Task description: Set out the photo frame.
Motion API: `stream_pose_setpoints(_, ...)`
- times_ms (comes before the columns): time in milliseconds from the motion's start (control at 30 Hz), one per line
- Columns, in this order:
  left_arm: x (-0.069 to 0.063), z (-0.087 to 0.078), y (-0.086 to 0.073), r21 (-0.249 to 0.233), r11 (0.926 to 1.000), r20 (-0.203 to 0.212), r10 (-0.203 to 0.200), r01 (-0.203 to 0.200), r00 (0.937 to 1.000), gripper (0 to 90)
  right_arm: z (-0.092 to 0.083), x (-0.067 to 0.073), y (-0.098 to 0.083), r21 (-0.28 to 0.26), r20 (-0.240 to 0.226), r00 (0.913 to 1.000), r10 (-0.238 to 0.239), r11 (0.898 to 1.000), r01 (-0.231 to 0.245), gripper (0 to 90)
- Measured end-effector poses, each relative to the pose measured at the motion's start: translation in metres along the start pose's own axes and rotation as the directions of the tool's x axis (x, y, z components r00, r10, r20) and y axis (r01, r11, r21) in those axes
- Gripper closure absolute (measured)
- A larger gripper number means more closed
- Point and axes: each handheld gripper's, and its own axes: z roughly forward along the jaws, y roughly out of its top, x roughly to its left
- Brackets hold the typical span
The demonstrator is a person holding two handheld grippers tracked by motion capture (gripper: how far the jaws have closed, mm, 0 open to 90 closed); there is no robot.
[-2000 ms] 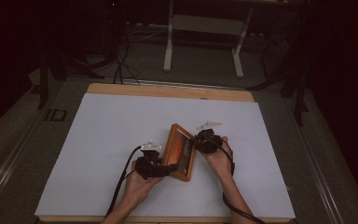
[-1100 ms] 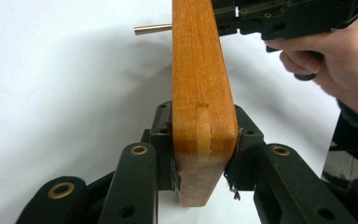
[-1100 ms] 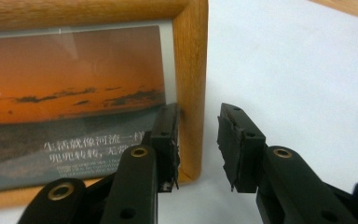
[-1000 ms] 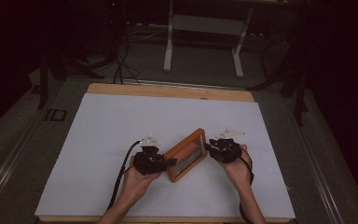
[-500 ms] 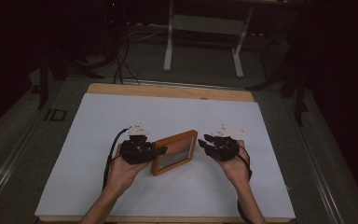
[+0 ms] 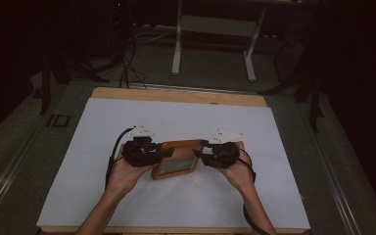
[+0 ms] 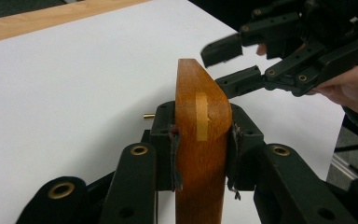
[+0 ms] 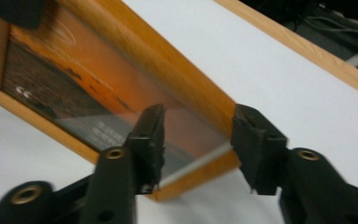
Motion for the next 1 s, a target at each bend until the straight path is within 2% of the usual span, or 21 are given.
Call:
stream_pose_setpoints(133,0.001,0.001,0.003,0.005,0.9999,0.009,0.014,-0.014,0.9999,68.8,0.003,0.0,0.006,-0.02,-0.029,0.9992,-0.027,0.999,0.027,43.4)
stream_pose_setpoints(200,0.001,0.001,0.003,0.005,0.9997,0.015,0.023,-0.023,0.9996,68.8,0.003,0.0,0.007,-0.029,-0.033,0.999,-0.032,0.999,0.031,42.7)
stream_pose_setpoints(233,0.0,0.002,0.004,0.006,0.9986,0.022,0.053,-0.053,0.9984,68.8,0.004,-0.001,0.008,-0.039,-0.051,0.9982,-0.032,0.999,0.03,40.9)
stream_pose_setpoints(267,0.0,0.002,0.004,0.006,0.9986,0.022,0.053,-0.053,0.9984,68.7,0.004,-0.001,0.008,-0.039,-0.051,0.9982,-0.032,0.999,0.03,40.9)
stream_pose_setpoints(300,-0.003,0.003,0.006,0.014,0.9949,0.027,0.099,-0.1,0.9947,68.7,0.008,-0.004,0.011,-0.053,-0.093,0.995,-0.037,0.998,0.032,34.6)
stream_pose_setpoints(433,-0.002,0.004,0.008,0.017,0.9928,0.037,0.118,-0.119,0.9923,68.7,0.011,-0.004,0.013,-0.059,-0.119,0.9913,-0.057,0.997,0.05,30.2)
stream_pose_setpoints(467,-0.001,0.005,0.009,0.014,0.9858,0.059,0.166,-0.167,0.9843,68.7,0.015,-0.004,0.016,-0.054,-0.15,0.9855,-0.079,0.996,0.071,22.8)
stream_pose_setpoints(533,-0.002,0.005,0.01,0.016,0.978,0.067,0.207,-0.208,0.9761,68.7,0.019,-0.004,0.017,-0.044,-0.178,0.9801,-0.089,0.996,0.083,19.3)
stream_pose_setpoints(600,-0.002,0.006,0.011,0.014,0.9738,0.076,0.225,-0.227,0.9713,68.6,0.022,-0.004,0.017,-0.037,-0.204,0.974,-0.098,0.995,0.093,18.8)
stream_pose_setpoints(667,0.0,0.006,0.012,0.012,0.9735,0.084,0.227,-0.228,0.9704,68.6,0.024,-0.002,0.018,-0.027,-0.212,0.9707,-0.113,0.994,0.11,20.9)
stream_pose_setpoints(733,0.003,0.007,0.013,0.007,0.9764,0.091,0.215,-0.216,0.9725,68.5,0.026,0.0,0.017,-0.011,-0.218,0.9672,-0.13,0.991,0.131,25.3)
stream_pose_setpoints(800,0.006,0.008,0.014,0.002,0.9781,0.098,0.207,-0.208,0.9735,67.7,0.027,0.002,0.016,-0.004,-0.197,0.9702,-0.141,0.99,0.143,26.9)
stream_pose_setpoints(933,0.009,0.009,0.015,-0.001,0.981,0.085,0.194,-0.194,0.9774,63.3,0.025,0.0,0.017,0.003,-0.192,0.9715,-0.139,0.99,0.143,31.2)
stream_pose_setpoints(1000,0.013,0.01,0.016,0.002,0.9843,0.086,0.176,-0.177,0.9806,60.3,0.021,-0.001,0.017,0.013,-0.193,0.9704,-0.145,0.989,0.15,40.0)
